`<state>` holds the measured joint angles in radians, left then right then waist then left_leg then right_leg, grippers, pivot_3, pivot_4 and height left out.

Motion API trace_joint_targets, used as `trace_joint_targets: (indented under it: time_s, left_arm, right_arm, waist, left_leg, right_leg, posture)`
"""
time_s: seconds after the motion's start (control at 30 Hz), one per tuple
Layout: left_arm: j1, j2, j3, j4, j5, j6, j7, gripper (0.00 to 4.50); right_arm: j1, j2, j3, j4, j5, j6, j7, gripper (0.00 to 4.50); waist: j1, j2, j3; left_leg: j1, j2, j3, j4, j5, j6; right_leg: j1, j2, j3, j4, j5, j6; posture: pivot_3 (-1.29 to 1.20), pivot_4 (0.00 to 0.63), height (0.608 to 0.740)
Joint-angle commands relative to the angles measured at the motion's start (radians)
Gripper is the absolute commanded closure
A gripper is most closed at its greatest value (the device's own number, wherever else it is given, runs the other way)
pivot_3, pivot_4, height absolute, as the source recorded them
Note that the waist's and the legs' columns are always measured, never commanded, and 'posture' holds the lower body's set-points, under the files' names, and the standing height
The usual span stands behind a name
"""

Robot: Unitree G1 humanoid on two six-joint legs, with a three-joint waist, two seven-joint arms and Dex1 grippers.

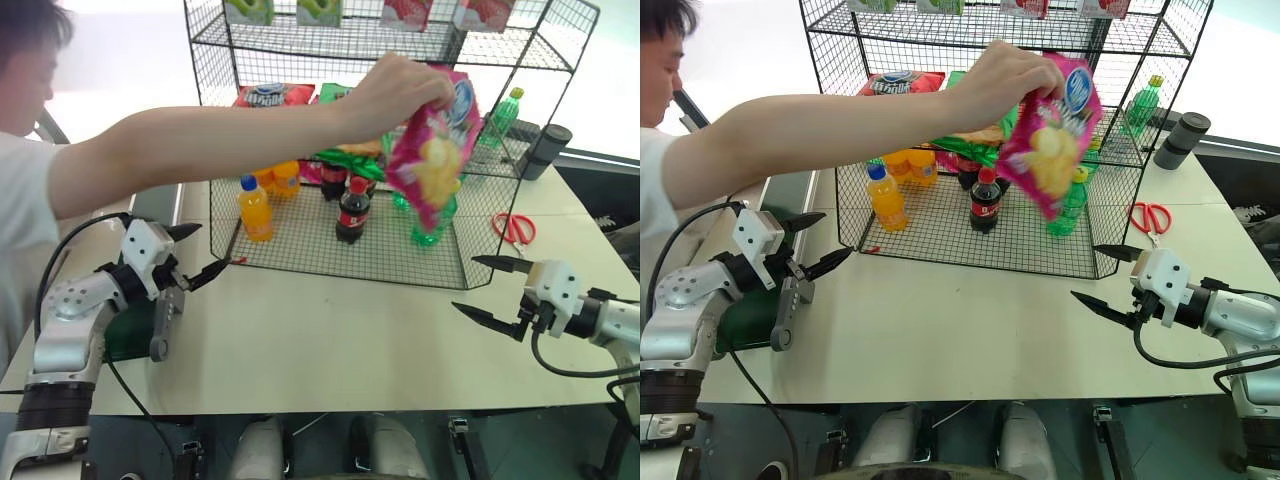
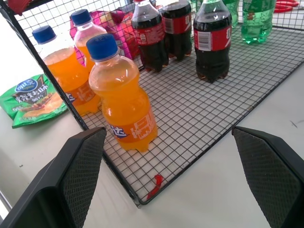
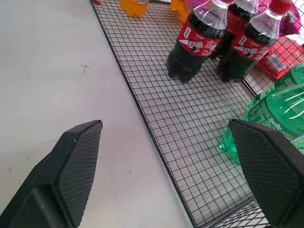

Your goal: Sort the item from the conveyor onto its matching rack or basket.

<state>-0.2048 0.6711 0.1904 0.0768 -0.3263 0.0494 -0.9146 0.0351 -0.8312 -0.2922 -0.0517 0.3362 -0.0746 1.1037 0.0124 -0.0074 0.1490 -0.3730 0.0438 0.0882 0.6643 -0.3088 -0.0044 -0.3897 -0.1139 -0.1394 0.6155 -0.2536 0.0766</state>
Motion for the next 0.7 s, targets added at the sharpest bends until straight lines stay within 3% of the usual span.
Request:
trace_joint_targets:
  time_s: [0.03, 0.7]
  left_arm:
    - [-0.006, 0.004, 0.008, -0.016, -0.002, -0.029, -0.003, 0.00]
    - [0.008, 0.008, 0.009, -0.020, 0.001, -0.041, -0.009, 0.00]
  right_arm:
    - [-0.015, -0.011, -0.012, -0.004, 0.005, -0.020, -0.002, 0.08]
    - [-0.035, -0.015, 0.008, 0.005, 0.004, -0.022, 0.018, 0.08]
  waist:
    - [0.000, 0.000, 0.000]
    - [0.000, 0.000, 0.000]
  left_leg:
    - [0.000, 0.000, 0.000, 0.000, 0.000, 0.000]
    - [0.000, 0.000, 0.000, 0.000, 0.000, 0.000]
  right_leg:
    - [0.000, 0.000, 0.000, 0.000, 0.000, 0.000]
    - [0.000, 0.000, 0.000, 0.000, 0.000, 0.000]
  posture:
    - [0.00, 0.150, 0.740]
    - [0.00, 0.150, 0.740]
